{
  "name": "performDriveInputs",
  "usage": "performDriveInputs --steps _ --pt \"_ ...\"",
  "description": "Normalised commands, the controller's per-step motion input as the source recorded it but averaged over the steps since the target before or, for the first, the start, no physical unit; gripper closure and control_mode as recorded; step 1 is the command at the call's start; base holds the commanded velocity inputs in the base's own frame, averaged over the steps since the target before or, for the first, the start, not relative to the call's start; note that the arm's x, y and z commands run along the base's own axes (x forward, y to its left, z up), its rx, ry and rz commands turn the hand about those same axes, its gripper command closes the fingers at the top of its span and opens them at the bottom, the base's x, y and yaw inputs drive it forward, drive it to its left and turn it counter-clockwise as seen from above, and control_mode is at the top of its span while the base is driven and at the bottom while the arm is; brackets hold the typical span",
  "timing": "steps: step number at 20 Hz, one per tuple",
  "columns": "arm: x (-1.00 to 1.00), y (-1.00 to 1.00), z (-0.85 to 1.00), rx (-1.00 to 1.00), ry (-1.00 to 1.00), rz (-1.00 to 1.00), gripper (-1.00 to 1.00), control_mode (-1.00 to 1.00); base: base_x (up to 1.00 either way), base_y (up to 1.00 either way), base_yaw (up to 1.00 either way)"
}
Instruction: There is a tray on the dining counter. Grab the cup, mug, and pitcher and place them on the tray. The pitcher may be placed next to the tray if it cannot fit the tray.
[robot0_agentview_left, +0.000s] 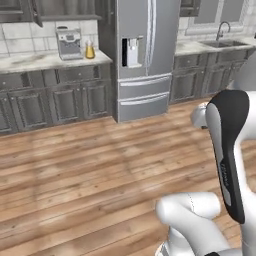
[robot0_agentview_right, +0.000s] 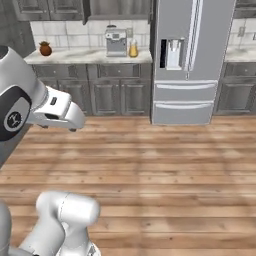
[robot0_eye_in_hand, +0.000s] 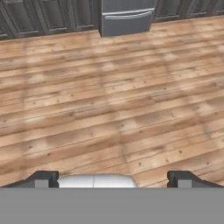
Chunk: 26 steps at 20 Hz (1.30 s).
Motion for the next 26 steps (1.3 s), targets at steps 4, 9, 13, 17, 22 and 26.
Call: performDriveInputs --steps 4,9,13,17,22,26 --pt "0.0 0.0 0.0 0.0 0.0 0.0 -1.0 1.0 1.0 0.58 0.12" --pt "0.0 0.0 0.0 0.0 0.0 0.0 -1.0 1.0 1.0 0.49 0.14" --pt "0.0 0.0 0.0 0.0 0.0 0.0 -1.0 1.0 1.0 0.45 0.1" --pt "0.0 0.0 0.0 0.0 0.0 0.0 -1.0 1.0 1.0 0.57 0.07" --pt "0.0 0.0 0.0 0.0 0.0 0.0 -1.0 1.0 1.0 0.55 0.06" --pt "0.0 0.0 0.0 0.0 0.0 0.0 -1.0 1.0 1.0 0.43 0.04"
